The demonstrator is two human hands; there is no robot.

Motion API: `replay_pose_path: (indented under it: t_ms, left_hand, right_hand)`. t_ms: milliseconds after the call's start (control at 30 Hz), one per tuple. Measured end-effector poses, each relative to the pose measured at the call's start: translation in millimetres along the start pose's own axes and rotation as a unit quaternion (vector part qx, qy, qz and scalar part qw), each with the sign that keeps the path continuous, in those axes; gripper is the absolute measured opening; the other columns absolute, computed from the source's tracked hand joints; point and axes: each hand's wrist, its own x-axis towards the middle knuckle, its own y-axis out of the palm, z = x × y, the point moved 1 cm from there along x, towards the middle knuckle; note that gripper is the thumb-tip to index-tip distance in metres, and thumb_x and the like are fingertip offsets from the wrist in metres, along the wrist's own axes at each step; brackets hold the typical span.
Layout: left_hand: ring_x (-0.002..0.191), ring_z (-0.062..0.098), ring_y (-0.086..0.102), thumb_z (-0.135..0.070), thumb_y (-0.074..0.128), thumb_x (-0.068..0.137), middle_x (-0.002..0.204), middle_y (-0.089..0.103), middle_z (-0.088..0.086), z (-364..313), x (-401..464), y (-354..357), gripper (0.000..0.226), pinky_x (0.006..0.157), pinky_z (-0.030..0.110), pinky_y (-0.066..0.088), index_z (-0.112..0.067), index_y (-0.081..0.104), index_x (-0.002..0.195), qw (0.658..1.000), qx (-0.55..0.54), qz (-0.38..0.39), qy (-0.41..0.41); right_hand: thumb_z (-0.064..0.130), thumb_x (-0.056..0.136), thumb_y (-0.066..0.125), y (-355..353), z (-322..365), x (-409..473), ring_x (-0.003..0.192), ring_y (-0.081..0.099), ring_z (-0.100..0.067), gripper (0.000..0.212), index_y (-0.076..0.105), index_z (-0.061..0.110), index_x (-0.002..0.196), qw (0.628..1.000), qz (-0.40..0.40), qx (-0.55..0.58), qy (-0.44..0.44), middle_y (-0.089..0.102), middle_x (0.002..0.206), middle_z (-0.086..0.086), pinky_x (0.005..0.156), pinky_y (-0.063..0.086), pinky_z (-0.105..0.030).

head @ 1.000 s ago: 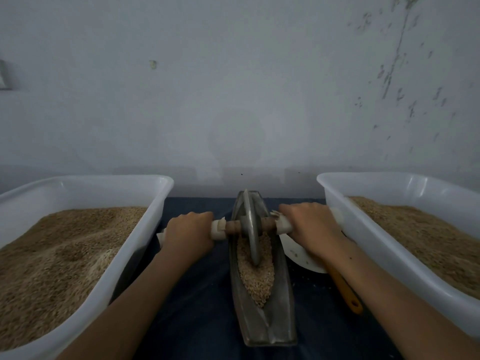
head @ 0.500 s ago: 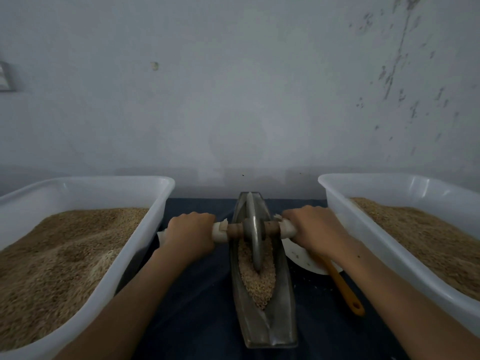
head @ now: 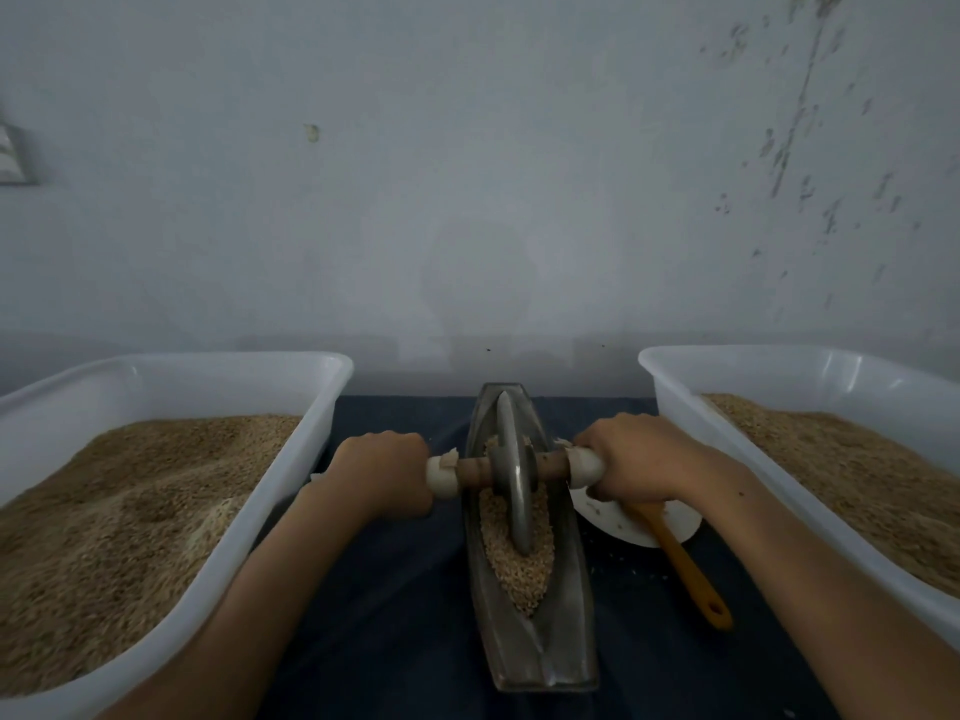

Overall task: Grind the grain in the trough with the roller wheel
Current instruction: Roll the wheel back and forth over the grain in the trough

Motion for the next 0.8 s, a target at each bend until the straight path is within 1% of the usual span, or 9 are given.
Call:
replay_pose_path:
  t_ms: [67,133,233,300,400,500,667,733,800]
  left_hand:
    - [0.069,0.009,0.051,-0.039,0.068,0.076,0.070,0.049,-0.011,0.4,0.6,0.3,0.024,0.069,0.027,0.044,-0.028,0.049,0.085,1.000,-0.001,-0.003,-0.002]
    - [0.073,0.011,0.054,-0.038,0.066,0.077,0.076,0.054,-0.009,-0.6,0.4,0.1,0.021,0.070,0.028,0.045,-0.027,0.049,0.084,1.000,-0.001,-0.018,-0.007]
    - [0.081,0.016,0.059,-0.035,0.060,0.082,0.090,0.062,-0.005,-4.9,-3.4,0.2,0.015,0.070,0.029,0.044,-0.027,0.047,0.085,0.995,0.017,-0.102,-0.012]
    - [0.083,0.018,0.060,-0.034,0.055,0.087,0.090,0.061,-0.004,-9.5,-7.3,0.7,0.016,0.069,0.029,0.043,-0.027,0.041,0.085,0.984,0.027,-0.174,-0.009]
    - [0.081,0.017,0.060,-0.034,0.054,0.089,0.089,0.061,-0.004,-12.7,-10.5,1.4,0.014,0.068,0.028,0.043,-0.025,0.043,0.090,0.974,0.040,-0.223,-0.004]
    - [0.084,0.017,0.061,-0.034,0.056,0.087,0.092,0.062,-0.003,-10.6,-9.2,0.7,0.013,0.071,0.029,0.046,-0.024,0.051,0.094,0.981,0.048,-0.186,-0.002]
    - [0.076,0.013,0.055,-0.035,0.063,0.080,0.077,0.053,-0.009,-3.4,-3.9,-1.2,0.023,0.071,0.028,0.045,-0.022,0.058,0.098,0.999,0.012,-0.028,-0.012]
    - [0.074,0.011,0.054,-0.036,0.066,0.078,0.074,0.051,-0.010,-1.1,-2.8,0.0,0.026,0.071,0.027,0.045,-0.023,0.057,0.098,1.000,-0.010,0.012,-0.014]
    - [0.074,0.010,0.054,-0.036,0.068,0.077,0.075,0.051,-0.010,-0.7,-1.7,0.9,0.025,0.071,0.027,0.045,-0.024,0.055,0.095,1.000,-0.015,0.018,-0.016]
  right_hand:
    - [0.025,0.081,0.065,0.9,0.1,0.8,0.075,0.056,-0.012,0.020,0.061,0.033,0.098,1.000,-0.005,-0.004,0.005,0.057,0.081,0.010,0.057,0.035,-0.025]
    - [0.025,0.082,0.062,4.9,0.2,2.2,0.076,0.056,-0.014,0.014,0.058,0.034,0.092,0.999,-0.041,-0.006,0.013,0.056,0.080,0.009,0.061,0.036,-0.026]
    - [0.025,0.086,0.055,15.8,-0.6,6.0,0.080,0.060,-0.019,0.013,0.046,0.032,0.081,0.990,-0.138,-0.014,0.026,0.056,0.080,0.007,0.062,0.034,-0.029]
    - [0.025,0.087,0.052,23.3,-1.3,9.3,0.083,0.061,-0.021,0.014,0.040,0.030,0.082,0.980,-0.191,-0.031,0.038,0.061,0.085,0.006,0.061,0.032,-0.029]
    - [0.025,0.088,0.052,29.5,-2.1,10.6,0.083,0.061,-0.021,0.014,0.039,0.029,0.082,0.976,-0.210,-0.031,0.046,0.064,0.088,0.004,0.061,0.030,-0.029]
    - [0.025,0.087,0.053,25.1,-3.8,6.7,0.083,0.061,-0.021,0.013,0.043,0.030,0.082,0.984,-0.176,-0.020,0.034,0.064,0.089,0.005,0.061,0.032,-0.030]
    - [0.023,0.083,0.061,3.7,-0.2,1.4,0.085,0.061,-0.017,0.015,0.051,0.035,0.085,0.999,-0.046,0.001,0.006,0.064,0.090,0.005,0.068,0.044,-0.029]
    - [0.023,0.081,0.063,-1.0,1.8,-0.4,0.083,0.061,-0.016,0.019,0.052,0.037,0.085,1.000,-0.023,0.003,0.001,0.062,0.086,0.006,0.066,0.043,-0.028]
    - [0.022,0.081,0.062,-0.9,3.2,-1.1,0.081,0.060,-0.016,0.019,0.051,0.037,0.085,0.999,-0.031,-0.006,0.006,0.058,0.083,0.007,0.065,0.041,-0.028]
